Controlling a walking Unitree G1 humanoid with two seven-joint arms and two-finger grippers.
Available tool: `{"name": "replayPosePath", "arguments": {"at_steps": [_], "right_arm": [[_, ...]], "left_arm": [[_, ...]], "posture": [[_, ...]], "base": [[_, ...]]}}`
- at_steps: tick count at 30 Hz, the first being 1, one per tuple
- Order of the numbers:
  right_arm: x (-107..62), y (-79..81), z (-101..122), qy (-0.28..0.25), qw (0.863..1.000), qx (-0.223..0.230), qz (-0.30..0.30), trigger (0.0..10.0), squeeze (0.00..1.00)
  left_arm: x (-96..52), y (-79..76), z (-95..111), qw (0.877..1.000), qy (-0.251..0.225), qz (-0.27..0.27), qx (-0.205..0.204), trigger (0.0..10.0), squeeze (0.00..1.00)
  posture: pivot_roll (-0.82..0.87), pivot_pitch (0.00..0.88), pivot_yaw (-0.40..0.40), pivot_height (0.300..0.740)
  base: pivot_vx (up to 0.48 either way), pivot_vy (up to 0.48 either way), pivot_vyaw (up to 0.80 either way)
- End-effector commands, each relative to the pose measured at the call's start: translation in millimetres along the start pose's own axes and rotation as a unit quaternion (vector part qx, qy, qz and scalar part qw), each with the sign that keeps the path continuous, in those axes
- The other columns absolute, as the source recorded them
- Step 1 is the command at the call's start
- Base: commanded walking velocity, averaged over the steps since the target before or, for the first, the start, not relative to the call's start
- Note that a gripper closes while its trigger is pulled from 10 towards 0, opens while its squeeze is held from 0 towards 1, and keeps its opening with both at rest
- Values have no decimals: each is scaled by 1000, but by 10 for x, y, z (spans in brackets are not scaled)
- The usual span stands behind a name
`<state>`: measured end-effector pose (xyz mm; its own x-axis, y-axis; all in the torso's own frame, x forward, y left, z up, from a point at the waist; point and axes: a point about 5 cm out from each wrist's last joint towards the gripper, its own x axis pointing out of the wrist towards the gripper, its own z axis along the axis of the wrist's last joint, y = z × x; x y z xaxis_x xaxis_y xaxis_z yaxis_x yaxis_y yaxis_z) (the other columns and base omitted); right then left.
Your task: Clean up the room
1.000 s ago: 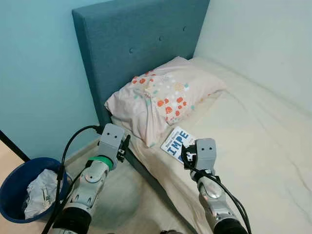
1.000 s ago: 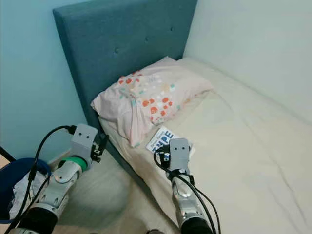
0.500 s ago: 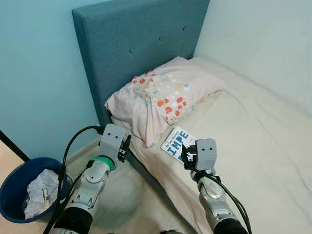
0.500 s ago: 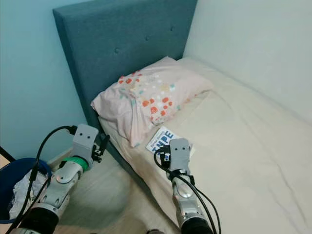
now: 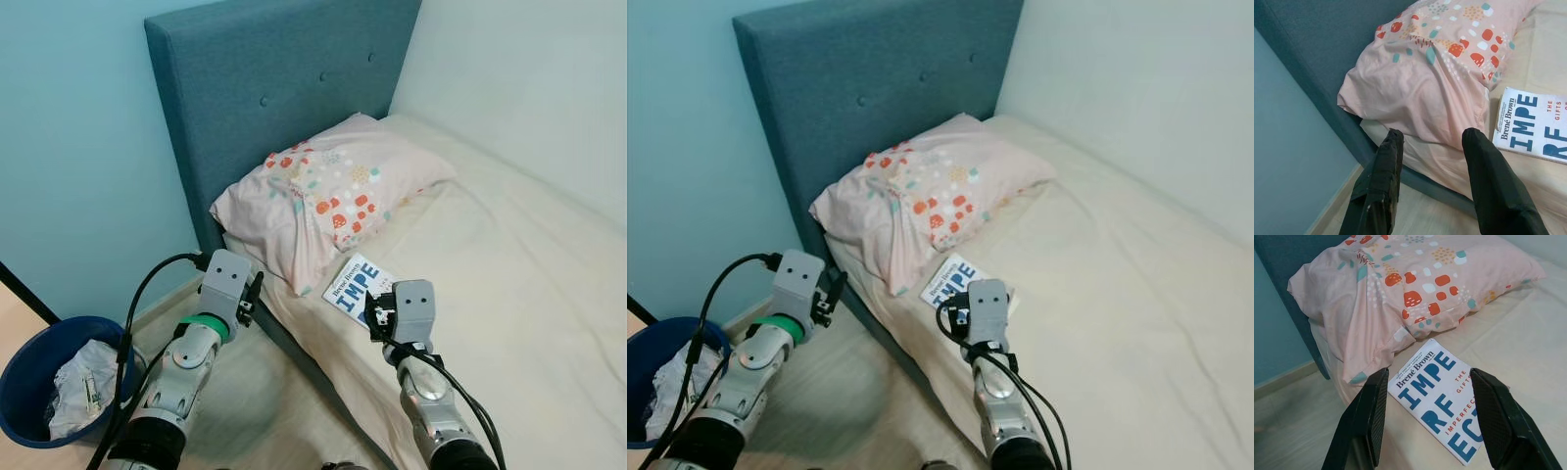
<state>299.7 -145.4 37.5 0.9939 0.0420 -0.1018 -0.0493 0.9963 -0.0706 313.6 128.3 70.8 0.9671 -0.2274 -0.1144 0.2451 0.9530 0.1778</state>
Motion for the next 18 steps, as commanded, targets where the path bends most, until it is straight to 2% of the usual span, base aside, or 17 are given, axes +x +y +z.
{"name": "replayPosePath", "arguments": {"at_steps": [1, 18], "right_arm": [[-23, -22, -52, 10, 1000, -5, -1, 10000, 0], [-28, -66, -57, 11, 1000, -8, -4, 10000, 0]], "left_arm": [[-29, -15, -64, 1000, 9, -2, 1, 10000, 0], [-47, -51, -101, 1000, 15, -2, -4, 10000, 0]], "posture": [[23, 3, 21, 740], [12, 14, 21, 740]], "base": [[0, 0, 0], [0, 0, 0]]}}
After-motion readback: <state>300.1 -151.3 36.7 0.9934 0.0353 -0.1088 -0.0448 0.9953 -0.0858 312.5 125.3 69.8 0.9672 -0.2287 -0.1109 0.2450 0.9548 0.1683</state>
